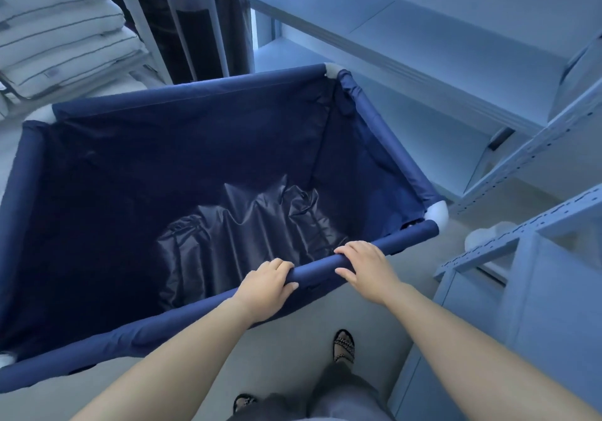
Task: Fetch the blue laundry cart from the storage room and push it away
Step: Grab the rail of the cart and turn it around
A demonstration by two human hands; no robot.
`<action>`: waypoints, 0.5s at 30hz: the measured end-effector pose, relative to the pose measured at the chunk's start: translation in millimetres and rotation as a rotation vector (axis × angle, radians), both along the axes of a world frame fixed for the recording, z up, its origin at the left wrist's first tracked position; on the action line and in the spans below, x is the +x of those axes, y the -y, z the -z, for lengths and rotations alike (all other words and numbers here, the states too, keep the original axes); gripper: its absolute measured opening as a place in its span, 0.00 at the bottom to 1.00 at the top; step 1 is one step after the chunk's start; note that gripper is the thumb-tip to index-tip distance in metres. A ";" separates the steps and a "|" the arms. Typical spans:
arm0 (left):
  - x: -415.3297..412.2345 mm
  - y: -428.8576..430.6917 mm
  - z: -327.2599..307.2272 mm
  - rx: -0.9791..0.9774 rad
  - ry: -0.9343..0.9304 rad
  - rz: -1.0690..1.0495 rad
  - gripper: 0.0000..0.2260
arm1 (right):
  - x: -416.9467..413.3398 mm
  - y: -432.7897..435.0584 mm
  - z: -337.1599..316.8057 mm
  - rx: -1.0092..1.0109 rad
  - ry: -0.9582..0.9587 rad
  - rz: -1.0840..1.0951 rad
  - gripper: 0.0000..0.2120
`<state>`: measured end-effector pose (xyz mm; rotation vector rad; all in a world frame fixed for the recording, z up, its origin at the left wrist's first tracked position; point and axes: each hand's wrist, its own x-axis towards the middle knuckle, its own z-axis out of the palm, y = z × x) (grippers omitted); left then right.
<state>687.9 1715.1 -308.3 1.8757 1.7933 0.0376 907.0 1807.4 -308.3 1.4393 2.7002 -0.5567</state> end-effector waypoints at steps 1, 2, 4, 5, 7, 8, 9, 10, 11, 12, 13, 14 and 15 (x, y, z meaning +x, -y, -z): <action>8.5 -4.7 -1.6 0.007 0.015 -0.006 0.16 | 6.0 -3.9 -0.7 -0.002 0.002 0.000 0.19; 17.1 -9.6 -3.5 0.016 0.030 -0.011 0.16 | 12.0 -8.4 -1.3 -0.004 0.005 -0.002 0.19; 34.6 -20.1 -7.5 0.034 0.051 -0.017 0.16 | 25.2 -18.4 -2.1 -0.008 0.009 -0.007 0.19; 43.1 -25.7 -9.1 0.039 0.055 -0.013 0.16 | 32.1 -24.0 -2.7 -0.009 0.012 -0.011 0.19; 58.7 -37.3 -10.9 0.040 0.046 0.019 0.16 | 45.7 -36.5 -4.6 -0.003 0.040 -0.045 0.20; 66.1 -43.6 -11.5 0.040 0.038 0.043 0.17 | 53.0 -43.4 -5.3 0.004 0.056 -0.073 0.20; 73.3 -50.2 -11.3 0.041 0.036 0.061 0.17 | 60.3 -49.9 -5.7 0.008 0.067 -0.102 0.19; 80.7 -56.8 -10.4 0.045 0.041 0.066 0.17 | 67.5 -56.3 -6.0 0.009 0.071 -0.129 0.19; 88.7 -63.5 -8.8 0.049 0.050 0.062 0.17 | 74.7 -63.3 -6.2 0.008 0.072 -0.153 0.19; 97.0 -70.1 -7.2 0.055 0.061 0.054 0.18 | 81.9 -70.7 -6.6 0.008 0.073 -0.172 0.19; 105.5 -76.6 -5.9 0.059 0.072 0.047 0.18 | 89.0 -78.1 -7.5 0.008 0.074 -0.186 0.19; 113.5 -82.9 -4.8 0.061 0.082 0.044 0.18 | 96.0 -85.6 -8.6 0.006 0.073 -0.197 0.19; 120.6 -88.8 -3.7 0.061 0.089 0.043 0.18 | 102.6 -93.0 -9.8 0.005 0.068 -0.211 0.19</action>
